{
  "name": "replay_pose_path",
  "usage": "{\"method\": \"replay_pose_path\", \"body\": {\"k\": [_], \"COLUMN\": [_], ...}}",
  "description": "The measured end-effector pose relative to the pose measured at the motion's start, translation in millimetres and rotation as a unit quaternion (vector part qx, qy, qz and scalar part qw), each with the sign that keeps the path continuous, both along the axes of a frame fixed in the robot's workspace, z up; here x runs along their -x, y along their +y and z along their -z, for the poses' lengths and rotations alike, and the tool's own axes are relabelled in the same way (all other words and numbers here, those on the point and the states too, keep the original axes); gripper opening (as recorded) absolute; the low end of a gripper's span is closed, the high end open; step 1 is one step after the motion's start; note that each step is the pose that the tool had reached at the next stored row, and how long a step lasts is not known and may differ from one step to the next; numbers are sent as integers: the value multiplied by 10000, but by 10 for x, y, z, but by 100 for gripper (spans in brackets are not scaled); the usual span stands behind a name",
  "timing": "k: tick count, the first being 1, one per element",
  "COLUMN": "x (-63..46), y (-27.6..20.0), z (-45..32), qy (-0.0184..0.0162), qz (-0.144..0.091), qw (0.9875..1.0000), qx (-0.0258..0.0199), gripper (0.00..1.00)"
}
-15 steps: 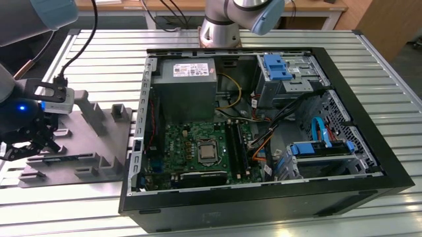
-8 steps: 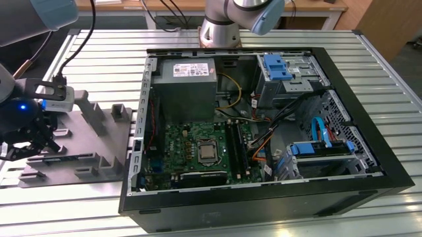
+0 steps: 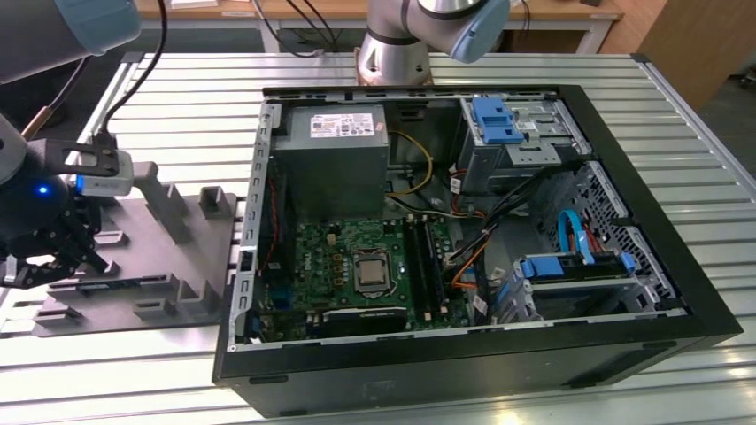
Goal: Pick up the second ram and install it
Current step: 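Pick up the second ram and move it above second insertion slot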
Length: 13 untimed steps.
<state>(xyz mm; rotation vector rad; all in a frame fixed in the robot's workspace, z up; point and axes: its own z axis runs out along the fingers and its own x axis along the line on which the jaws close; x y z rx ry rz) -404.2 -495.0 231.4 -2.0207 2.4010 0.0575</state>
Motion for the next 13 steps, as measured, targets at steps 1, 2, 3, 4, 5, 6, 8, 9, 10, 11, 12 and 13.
{"method": "replay_pose_path", "body": {"k": [1,2,3,4,5,6,8,9,10,11,12,13], "x": [0,0,0,0,0,0,0,0,0,0,0,0], "y": [0,0,0,0,0,0,0,0,0,0,0,0], "z": [0,0,0,0,0,0,0,0,0,0,0,1], "qy": [0,0,0,0,0,0,0,0,0,0,0,0], "qz": [-36,-72,-107,-143,-183,-219,-292,-329,-366,-406,-443,-480], "qw": [10000,10000,9999,9999,9998,9998,9996,9995,9993,9992,9990,9988], "qx": [0,0,0,0,0,0,0,0,0,0,0,0], "gripper": [10,10,10,10,10,10,10,10,10,10,10,10]}}
